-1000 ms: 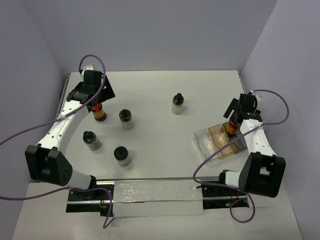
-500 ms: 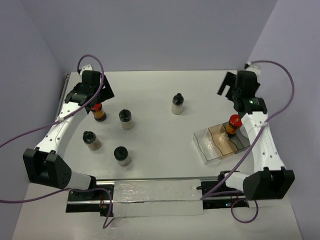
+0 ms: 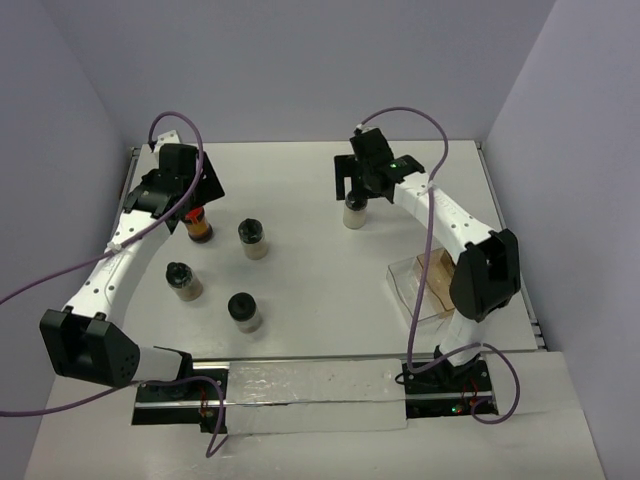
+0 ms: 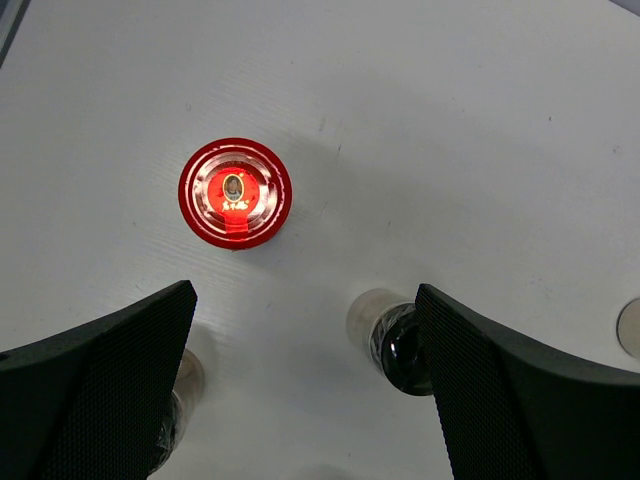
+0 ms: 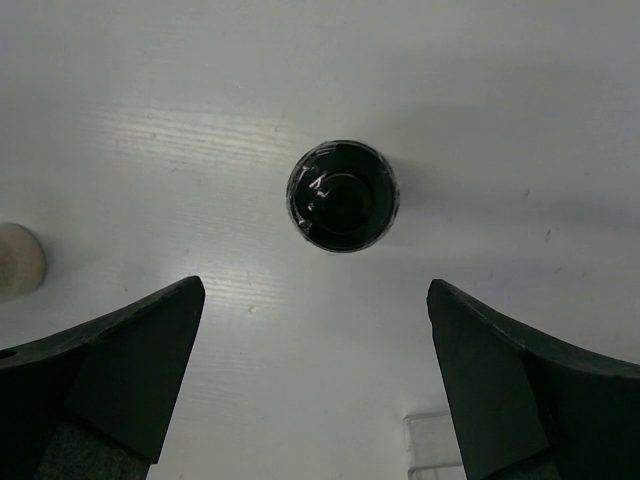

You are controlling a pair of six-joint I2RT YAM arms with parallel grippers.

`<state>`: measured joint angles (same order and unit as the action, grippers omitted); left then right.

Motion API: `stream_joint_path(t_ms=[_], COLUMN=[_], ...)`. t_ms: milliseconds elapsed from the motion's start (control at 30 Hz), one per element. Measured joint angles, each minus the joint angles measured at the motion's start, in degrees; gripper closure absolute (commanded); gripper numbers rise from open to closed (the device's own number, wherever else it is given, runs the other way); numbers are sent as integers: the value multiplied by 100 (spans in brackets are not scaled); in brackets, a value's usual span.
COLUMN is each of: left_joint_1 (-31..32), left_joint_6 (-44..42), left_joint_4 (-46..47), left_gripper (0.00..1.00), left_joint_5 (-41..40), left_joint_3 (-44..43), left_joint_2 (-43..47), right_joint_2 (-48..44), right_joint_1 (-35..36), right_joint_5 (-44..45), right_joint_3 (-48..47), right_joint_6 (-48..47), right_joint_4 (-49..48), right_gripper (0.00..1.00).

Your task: Organize the condiment bottles

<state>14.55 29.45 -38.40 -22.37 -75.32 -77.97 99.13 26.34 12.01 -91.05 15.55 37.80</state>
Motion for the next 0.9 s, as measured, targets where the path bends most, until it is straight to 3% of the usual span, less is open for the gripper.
stream_joint_path(t_ms=[433,667,900], left_joint_1=[0,0,0], left_joint_6=[-32,-37,-35], left_joint_4=[-21,-21,-21], left_gripper=[0,0,1], left_joint_5=[-91,-105,-104], left_joint_3=[69,69,70], left_joint_2=[39,39,39], right_joint_2=[1346,1640,1644], right_joint_1=[51,-78,-128], right_joint_5=[228,165,119], right_joint_3=[-743,-796,-796], right_joint_6=[-2,-2,-5], right_joint_4=[88,123,119], right_gripper=[0,0,14])
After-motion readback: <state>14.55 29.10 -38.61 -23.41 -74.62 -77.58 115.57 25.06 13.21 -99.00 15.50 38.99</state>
